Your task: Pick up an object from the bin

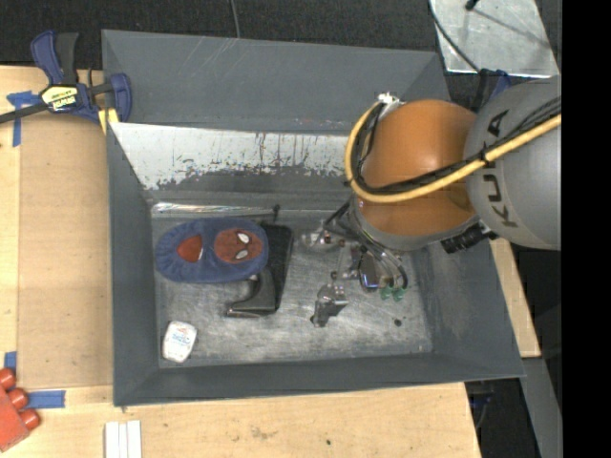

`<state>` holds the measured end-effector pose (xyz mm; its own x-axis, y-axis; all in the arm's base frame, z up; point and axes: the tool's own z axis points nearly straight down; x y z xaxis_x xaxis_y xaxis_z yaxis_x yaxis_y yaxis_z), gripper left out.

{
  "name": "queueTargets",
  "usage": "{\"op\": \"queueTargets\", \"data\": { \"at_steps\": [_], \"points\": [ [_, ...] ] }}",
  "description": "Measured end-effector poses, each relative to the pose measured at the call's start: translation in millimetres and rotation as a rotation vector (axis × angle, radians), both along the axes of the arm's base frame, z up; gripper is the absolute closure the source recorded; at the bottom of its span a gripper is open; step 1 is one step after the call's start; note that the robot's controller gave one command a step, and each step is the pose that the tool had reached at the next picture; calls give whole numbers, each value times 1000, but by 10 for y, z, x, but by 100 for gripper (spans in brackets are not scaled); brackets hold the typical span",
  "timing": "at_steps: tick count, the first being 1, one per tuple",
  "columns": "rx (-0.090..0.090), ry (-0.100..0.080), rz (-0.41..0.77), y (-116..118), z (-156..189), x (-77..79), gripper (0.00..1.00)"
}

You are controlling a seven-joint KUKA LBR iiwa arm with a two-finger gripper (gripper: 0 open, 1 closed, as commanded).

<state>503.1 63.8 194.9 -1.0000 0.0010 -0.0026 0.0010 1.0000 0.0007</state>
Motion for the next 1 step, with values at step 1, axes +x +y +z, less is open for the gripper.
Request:
{"op": "queueTargets", "data": {
  "at_steps": [1],
  "points": [
    [-5,-21,314,287,-723,229,0]
  ]
}}
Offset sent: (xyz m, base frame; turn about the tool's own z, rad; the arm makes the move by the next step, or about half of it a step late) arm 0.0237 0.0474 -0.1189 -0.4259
